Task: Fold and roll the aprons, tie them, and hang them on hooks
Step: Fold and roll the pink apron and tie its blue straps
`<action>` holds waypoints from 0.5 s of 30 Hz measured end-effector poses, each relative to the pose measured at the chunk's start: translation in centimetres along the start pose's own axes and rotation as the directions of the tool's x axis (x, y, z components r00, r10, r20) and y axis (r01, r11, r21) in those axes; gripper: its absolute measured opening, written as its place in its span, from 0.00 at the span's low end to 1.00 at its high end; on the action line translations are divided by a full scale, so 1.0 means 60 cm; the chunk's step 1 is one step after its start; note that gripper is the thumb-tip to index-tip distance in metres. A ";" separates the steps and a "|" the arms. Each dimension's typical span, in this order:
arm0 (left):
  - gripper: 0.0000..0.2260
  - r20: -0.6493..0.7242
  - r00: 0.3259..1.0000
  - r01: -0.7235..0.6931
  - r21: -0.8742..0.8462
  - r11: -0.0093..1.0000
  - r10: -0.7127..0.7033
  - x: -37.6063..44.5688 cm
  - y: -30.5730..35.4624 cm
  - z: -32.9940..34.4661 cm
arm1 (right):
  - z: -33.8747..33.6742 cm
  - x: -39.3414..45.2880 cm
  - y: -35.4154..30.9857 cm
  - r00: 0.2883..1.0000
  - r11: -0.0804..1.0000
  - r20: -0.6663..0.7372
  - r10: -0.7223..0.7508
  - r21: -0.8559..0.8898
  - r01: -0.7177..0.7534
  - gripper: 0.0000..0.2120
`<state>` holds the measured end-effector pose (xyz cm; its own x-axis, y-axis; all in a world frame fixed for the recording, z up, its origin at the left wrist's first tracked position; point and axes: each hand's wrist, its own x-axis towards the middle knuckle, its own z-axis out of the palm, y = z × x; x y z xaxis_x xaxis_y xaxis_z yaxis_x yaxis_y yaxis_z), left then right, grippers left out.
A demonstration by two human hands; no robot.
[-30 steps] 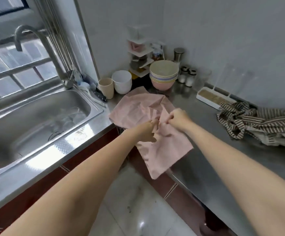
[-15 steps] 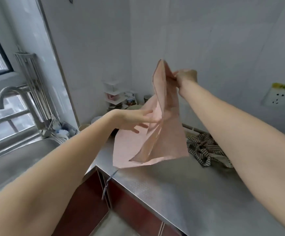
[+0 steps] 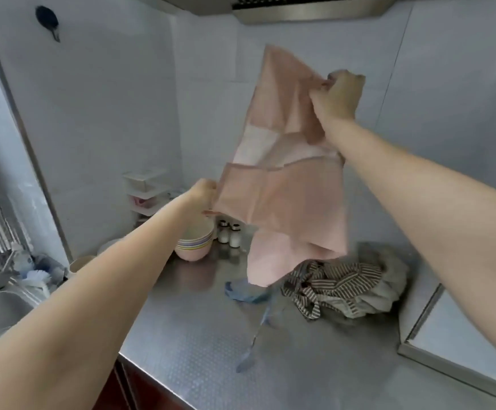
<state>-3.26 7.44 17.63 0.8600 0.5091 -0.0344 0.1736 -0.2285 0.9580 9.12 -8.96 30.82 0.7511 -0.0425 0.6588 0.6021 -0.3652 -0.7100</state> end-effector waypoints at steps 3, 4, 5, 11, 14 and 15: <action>0.13 -0.227 0.970 0.032 -0.239 0.971 -0.087 0.035 0.040 -0.020 | -0.009 0.037 0.018 0.973 0.943 0.136 -0.188 -0.253 0.217 0.12; 0.12 -0.319 0.945 0.009 -0.194 0.981 -0.072 0.048 0.048 -0.026 | -0.004 0.049 0.026 0.968 0.916 0.160 -0.194 -0.322 0.237 0.11; 0.11 -0.406 0.912 -0.003 -0.165 0.986 -0.065 0.061 0.050 -0.040 | 0.001 0.055 0.033 0.970 0.903 0.177 -0.165 -0.368 0.221 0.10; 0.13 -0.526 0.827 -0.112 -0.500 0.859 -0.198 0.098 0.066 -0.072 | 0.029 0.042 0.079 0.954 0.801 0.298 0.040 -0.580 0.148 0.15; 0.15 -0.636 0.765 -0.165 -0.348 0.923 -0.103 0.111 0.075 -0.073 | 0.037 0.040 0.086 0.953 0.843 0.289 0.092 -0.532 0.079 0.13; 0.15 -0.659 0.752 -0.150 -0.213 0.965 -0.028 0.110 0.079 -0.076 | 0.038 0.043 0.083 0.955 0.884 0.269 0.126 -0.468 0.015 0.12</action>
<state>1.04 13.50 23.28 0.3256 0.9359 0.1345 -0.0641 -0.1201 0.9907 14.68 -8.76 28.41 0.8661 0.1637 0.4723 0.4165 -0.7587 -0.5010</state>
